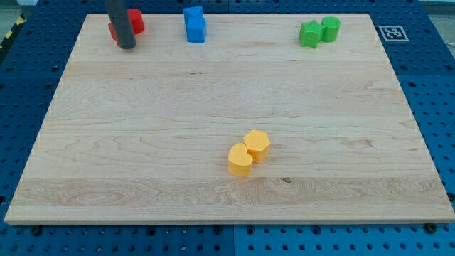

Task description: Move your arm to the top center

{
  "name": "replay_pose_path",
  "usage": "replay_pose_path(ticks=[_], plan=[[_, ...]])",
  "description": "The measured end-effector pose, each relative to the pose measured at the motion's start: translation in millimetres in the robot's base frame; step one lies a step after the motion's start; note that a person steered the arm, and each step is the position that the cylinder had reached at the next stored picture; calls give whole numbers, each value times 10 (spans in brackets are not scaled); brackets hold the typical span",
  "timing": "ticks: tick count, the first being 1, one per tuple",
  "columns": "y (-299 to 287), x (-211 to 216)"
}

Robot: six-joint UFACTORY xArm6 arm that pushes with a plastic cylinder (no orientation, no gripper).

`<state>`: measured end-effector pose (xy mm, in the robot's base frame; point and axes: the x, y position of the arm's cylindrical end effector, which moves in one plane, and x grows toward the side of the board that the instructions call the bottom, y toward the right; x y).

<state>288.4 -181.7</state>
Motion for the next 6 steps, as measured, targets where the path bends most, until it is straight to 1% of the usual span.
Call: replay_pose_path(ticks=[1,2,3,4,5,6], plan=[[627,289],[1387,680],[1832,695],[2071,527],[2085,315],[2085,-63]])
